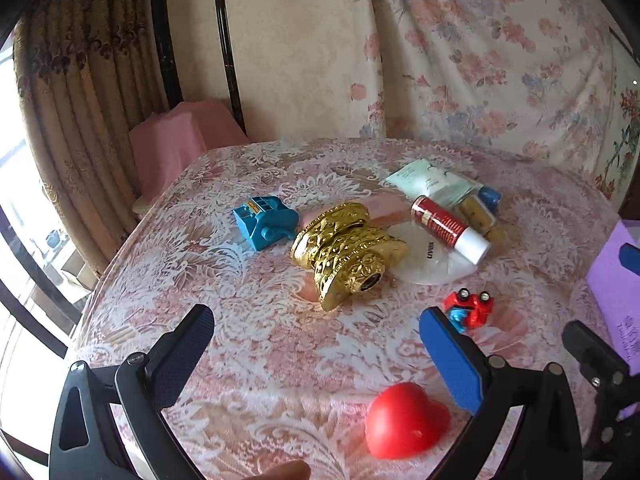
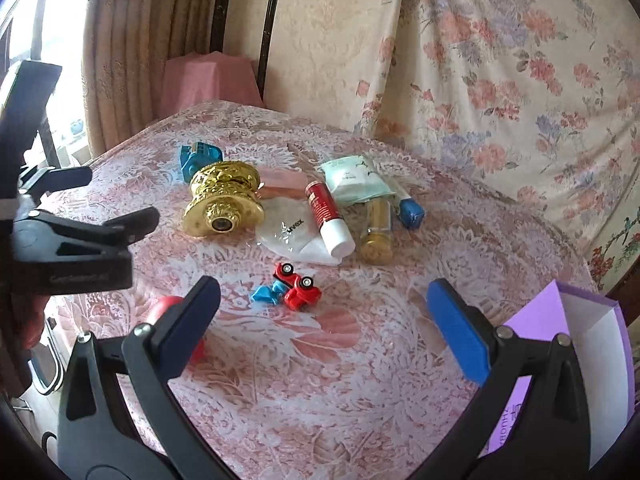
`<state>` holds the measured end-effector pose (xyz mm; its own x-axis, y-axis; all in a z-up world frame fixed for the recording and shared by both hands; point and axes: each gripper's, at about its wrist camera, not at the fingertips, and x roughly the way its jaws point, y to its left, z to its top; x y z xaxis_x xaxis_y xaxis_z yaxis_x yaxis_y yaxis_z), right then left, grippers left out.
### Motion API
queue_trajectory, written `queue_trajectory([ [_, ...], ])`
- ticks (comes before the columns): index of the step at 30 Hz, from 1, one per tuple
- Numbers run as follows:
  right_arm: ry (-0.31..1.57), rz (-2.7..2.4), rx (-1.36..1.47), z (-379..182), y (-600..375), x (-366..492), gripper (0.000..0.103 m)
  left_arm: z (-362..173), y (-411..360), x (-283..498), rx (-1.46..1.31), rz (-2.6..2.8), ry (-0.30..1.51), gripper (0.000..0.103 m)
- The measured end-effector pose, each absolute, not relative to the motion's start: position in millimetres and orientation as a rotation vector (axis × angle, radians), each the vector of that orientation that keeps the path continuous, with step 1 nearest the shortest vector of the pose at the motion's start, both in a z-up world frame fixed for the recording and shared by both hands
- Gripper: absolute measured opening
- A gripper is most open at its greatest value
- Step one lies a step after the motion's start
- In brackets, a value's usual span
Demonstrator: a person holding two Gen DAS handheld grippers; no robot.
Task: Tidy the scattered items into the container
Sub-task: 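Move the left tool toward the red heart-shaped toy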
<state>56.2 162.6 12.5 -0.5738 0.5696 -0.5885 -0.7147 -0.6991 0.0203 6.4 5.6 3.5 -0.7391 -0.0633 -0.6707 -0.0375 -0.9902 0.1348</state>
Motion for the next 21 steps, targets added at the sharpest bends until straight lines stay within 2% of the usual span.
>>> queue_trajectory([
  [4, 0.359, 2.255, -0.752, 13.9, 165.1, 57.5, 0.103, 8.1, 4.9, 21.6, 1.039, -2.954, -0.182, 0.103],
  [13, 0.4, 2.24, -0.716, 7.3, 165.3, 73.8, 0.103, 14.7, 3.2, 37.8, 1.122, -2.963, -0.164, 0.103],
  [21, 0.414, 2.232, -0.732, -3.2, 166.6, 78.9, 0.103, 9.9, 3.5, 52.9, 1.052, -2.993, -0.186, 0.103],
])
